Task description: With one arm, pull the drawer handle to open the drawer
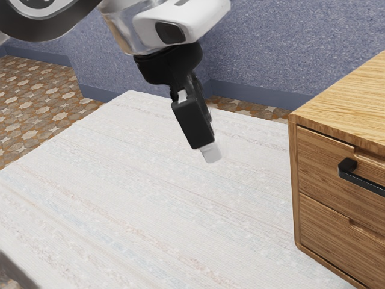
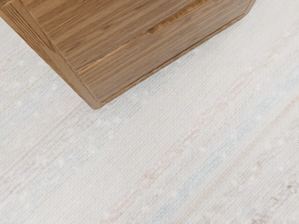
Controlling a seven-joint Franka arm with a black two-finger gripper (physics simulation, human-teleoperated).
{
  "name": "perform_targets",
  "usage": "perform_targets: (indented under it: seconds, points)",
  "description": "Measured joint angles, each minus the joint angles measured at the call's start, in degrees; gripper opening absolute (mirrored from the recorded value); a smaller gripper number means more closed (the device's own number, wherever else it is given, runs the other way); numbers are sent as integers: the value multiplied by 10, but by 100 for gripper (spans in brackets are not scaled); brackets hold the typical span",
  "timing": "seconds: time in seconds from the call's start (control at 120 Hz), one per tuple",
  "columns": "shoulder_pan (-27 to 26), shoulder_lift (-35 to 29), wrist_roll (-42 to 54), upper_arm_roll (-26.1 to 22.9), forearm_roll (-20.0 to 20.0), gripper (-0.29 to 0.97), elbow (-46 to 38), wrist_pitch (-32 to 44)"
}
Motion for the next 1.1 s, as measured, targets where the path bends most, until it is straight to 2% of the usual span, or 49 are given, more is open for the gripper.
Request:
perform_targets:
  seconds: [0.075,0.183,0.25,0.317,0.4,0.533,0.725,0.833,0.908,1.025,1.1]
  points:
    - [44,1,62,-22,-1,68,0,-4]
    - [66,1,137,-21,7,68,0,-14]
    - [45,-3,136,14,10,68,-1,-28]
    - [66,0,115,12,11,68,-1,-39]
    - [79,-3,59,9,6,68,-1,-54]
    - [69,0,-54,8,-26,68,-2,-68]
    - [44,12,-250,7,-47,68,-7,-46]
    - [47,9,-345,-6,-49,68,-10,-32]
    - [69,-2,-404,-34,-47,68,-22,-25]
    - [163,-29,-482,-137,-48,68,-45,-16]
    - [190,-40,-525,-175,-50,68,-53,-13]
